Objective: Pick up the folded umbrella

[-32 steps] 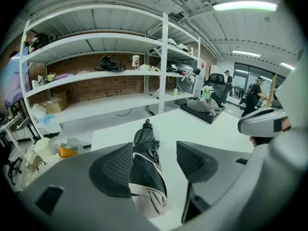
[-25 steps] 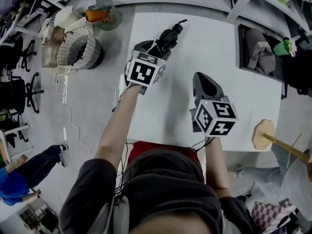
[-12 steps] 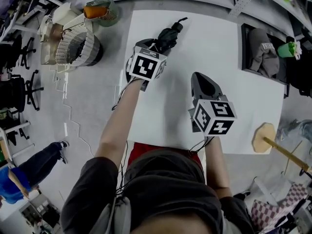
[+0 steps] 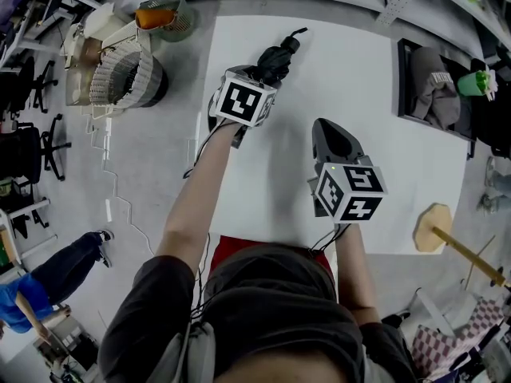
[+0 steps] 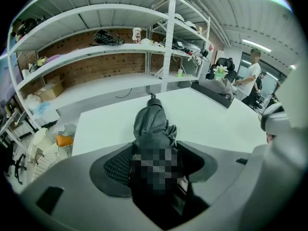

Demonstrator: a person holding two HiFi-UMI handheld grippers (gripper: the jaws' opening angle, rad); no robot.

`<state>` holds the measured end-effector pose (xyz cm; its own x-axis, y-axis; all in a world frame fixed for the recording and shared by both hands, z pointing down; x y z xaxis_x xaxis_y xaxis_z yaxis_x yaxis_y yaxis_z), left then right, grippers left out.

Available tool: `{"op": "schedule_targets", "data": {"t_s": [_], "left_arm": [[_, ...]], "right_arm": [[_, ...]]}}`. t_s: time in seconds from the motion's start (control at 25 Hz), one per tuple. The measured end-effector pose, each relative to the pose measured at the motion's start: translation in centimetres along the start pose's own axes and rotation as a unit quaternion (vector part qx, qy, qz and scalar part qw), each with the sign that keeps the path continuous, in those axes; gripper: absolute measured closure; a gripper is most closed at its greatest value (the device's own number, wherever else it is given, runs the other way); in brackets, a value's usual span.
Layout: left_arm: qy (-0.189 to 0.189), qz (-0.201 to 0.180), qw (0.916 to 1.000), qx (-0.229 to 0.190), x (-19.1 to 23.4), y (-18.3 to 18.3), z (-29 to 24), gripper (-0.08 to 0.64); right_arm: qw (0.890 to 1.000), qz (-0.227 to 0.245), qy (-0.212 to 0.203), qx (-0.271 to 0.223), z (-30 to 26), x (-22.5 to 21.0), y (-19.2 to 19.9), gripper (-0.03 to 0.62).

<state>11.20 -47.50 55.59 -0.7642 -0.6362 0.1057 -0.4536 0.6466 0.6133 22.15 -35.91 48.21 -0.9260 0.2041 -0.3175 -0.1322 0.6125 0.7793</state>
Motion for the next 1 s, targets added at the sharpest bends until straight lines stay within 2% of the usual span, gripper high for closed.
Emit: {"op": "schedule_targets", "data": {"t_s": [0.52, 0.68, 1.0], "left_arm": [[0.000, 0.000, 0.9989, 0.047, 0.1, 0.7, -1.4, 0.288], [0.004, 0.005, 0.9992, 0.040, 0.2, 0.5, -1.3, 0.295], [-0.034, -0.060, 0.9975, 0.017, -1.4, 0.3, -0.7, 0.348]], "right_arm": [[1.000, -0.005, 0.004, 0.001, -0.1, -0.1, 0.1, 0.574], [1.000, -0.008, 0.005, 0.000, 0.2, -0.1, 0.1, 0.574], [1.000, -0.008, 0.003, -0.010, 1.5, 0.8, 0.1, 0.574]]}}
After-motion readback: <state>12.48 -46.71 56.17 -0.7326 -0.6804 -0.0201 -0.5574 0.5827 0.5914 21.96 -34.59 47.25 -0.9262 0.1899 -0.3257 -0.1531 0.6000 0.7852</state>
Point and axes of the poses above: the fingertips, and each gripper's own axes: z backward along the fingers, x to its left, y out of its underside, the point moved 1 cm from there along z, backward along the fingers, and after that the axes turned 4 degrees about y, right-handed, at the moved point
